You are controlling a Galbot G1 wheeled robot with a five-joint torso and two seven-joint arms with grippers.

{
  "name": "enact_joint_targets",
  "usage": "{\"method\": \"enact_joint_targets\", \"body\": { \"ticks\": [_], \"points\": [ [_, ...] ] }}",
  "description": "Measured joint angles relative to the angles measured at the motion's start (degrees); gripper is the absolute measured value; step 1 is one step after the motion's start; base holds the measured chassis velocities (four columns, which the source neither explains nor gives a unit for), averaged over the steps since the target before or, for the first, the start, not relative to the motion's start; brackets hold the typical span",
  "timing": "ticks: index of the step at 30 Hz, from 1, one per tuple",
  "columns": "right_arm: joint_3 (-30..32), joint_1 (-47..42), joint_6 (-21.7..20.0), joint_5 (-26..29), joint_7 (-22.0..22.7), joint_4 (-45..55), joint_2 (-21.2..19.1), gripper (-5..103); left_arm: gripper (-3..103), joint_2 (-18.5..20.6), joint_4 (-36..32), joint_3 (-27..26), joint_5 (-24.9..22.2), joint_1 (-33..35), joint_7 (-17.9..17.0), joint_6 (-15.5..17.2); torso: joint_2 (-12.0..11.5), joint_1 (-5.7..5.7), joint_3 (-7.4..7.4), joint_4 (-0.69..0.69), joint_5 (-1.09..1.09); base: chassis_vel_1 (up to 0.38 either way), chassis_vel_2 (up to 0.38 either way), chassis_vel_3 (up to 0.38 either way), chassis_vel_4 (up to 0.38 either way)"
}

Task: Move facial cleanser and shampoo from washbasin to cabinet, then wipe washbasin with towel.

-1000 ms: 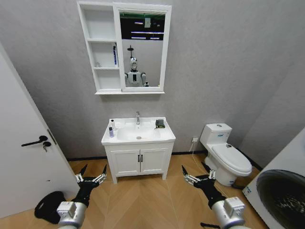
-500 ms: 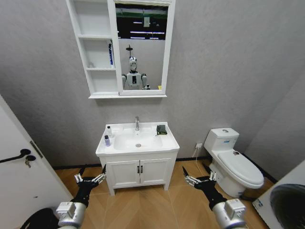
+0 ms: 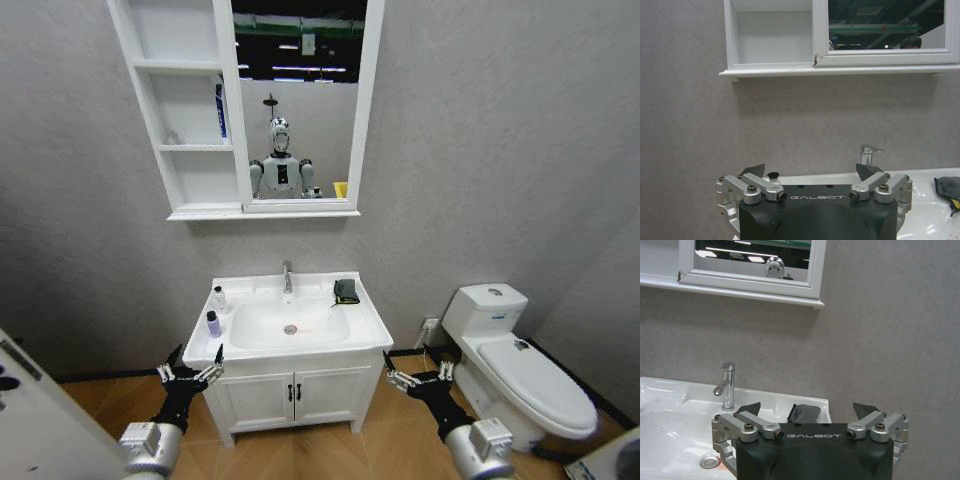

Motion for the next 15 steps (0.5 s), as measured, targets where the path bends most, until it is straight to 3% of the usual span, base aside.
{"method": "enact_joint_targets", "body": {
  "ticks": [6, 11, 15],
  "points": [
    [0.04, 0.65, 1.0, 1.12, 1.54, -0.55, -0.04, 100, 100, -0.83, 0.43, 0.29, 1.86, 0.2, -0.82, -1.69, -0.02, 0.07, 0.02, 0.04, 0.0, -0.231, 0.209, 0.22, -0.214],
    [0.87, 1.71, 0.96, 2.25, 3.56, -0.57, -0.54, 100, 100, -1.43, 1.96, 0.83, 3.1, 0.46, -1.27, -3.2, -0.02, 0.06, 0.02, -0.03, 0.0, -0.122, 0.071, 0.033, -0.028],
    [1.62, 3.42, 0.12, 3.42, 5.35, -0.57, -1.16, 100, 100, -3.06, 7.17, 2.91, 5.55, 0.05, -2.87, -6.12, 0.03, -0.08, -0.02, 0.05, 0.0, 0.03, -0.008, -0.021, 0.024]
  ]
}}
